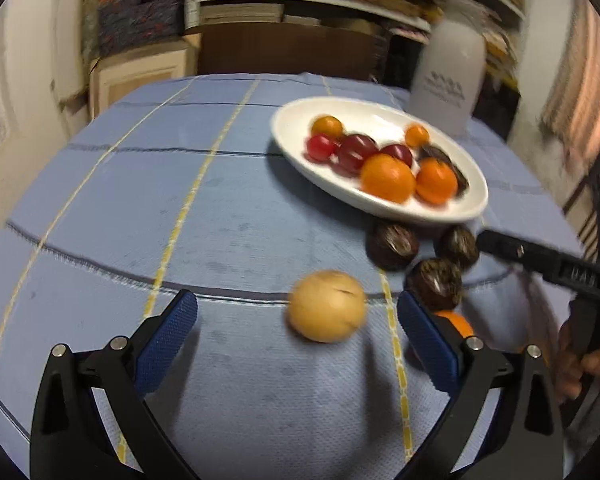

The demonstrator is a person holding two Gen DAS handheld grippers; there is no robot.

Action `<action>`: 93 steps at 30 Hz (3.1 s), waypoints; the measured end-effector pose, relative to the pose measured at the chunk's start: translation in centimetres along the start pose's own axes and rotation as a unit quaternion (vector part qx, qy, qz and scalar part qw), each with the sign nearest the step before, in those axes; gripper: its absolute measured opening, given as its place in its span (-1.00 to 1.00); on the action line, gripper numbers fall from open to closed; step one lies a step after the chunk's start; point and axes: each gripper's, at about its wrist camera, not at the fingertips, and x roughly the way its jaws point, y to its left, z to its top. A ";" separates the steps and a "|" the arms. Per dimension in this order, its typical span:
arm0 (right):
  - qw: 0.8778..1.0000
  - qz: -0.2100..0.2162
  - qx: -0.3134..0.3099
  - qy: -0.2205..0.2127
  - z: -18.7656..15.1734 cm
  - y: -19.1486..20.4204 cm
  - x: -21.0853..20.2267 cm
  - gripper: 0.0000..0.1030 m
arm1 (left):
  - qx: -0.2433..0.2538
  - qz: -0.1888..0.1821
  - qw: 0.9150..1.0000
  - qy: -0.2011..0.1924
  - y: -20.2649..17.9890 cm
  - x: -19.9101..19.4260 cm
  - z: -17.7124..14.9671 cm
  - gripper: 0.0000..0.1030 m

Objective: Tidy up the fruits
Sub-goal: 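Grasp the pale tan round fruit with the left tool while the right tool grasps a water chestnut, then carry both fruits over the white plate and open both tools, then grasp an orange with the left tool while the right tool grasps another orange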

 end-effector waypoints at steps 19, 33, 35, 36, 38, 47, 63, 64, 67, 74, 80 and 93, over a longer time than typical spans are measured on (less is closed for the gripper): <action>0.991 -0.060 -0.114 0.033 -0.5 4.3 2.6 -0.17 | 0.056 -0.013 0.997 0.043 -2.4 2.7 0.0 -0.08; 0.992 -0.037 -0.108 -0.049 -0.1 4.1 -2.7 -0.18 | 0.042 -0.042 0.998 -0.013 -2.3 0.6 2.9 -0.20; 0.993 -0.037 -0.098 -0.059 1.3 3.7 -3.1 -0.18 | 0.049 -0.035 0.998 -0.025 -2.9 0.7 5.4 -0.20; 0.993 -0.038 -0.095 -0.061 1.9 3.4 -3.1 -0.18 | 0.049 -0.035 0.998 -0.029 -3.1 0.7 6.2 -0.20; 0.992 -0.051 -0.088 -0.073 4.0 3.0 -3.1 -0.18 | 0.045 -0.033 0.998 -0.039 -3.2 1.3 8.9 -0.20; 0.995 -0.058 -0.072 -0.049 11.1 1.9 4.1 -0.18 | 0.005 -0.037 0.999 -0.006 -1.7 8.4 13.2 -0.19; 0.984 -0.109 -0.121 -0.076 7.0 3.5 1.4 0.26 | 0.008 -0.019 0.999 -0.035 -1.4 5.6 9.4 0.69; 0.984 -0.109 -0.121 -0.078 6.4 3.5 0.9 0.26 | 0.006 -0.017 0.999 -0.034 -1.3 5.4 9.1 0.69; 0.984 -0.107 -0.118 -0.082 5.1 3.6 -0.3 0.29 | 0.001 -0.011 0.999 -0.033 -1.0 4.6 7.9 0.70; 0.983 -0.112 -0.113 -0.096 1.5 3.4 -2.9 0.40 | -0.012 0.002 0.999 -0.036 -0.7 1.9 4.7 0.80; 0.980 -0.125 -0.110 -0.108 -0.7 3.3 -4.7 0.43 | 0.011 0.014 0.999 -0.040 -1.7 0.2 2.3 0.85; 0.977 -0.134 -0.119 -0.113 -3.1 3.6 -5.8 0.51 | 0.013 0.012 0.999 -0.037 -2.0 -0.7 0.9 0.89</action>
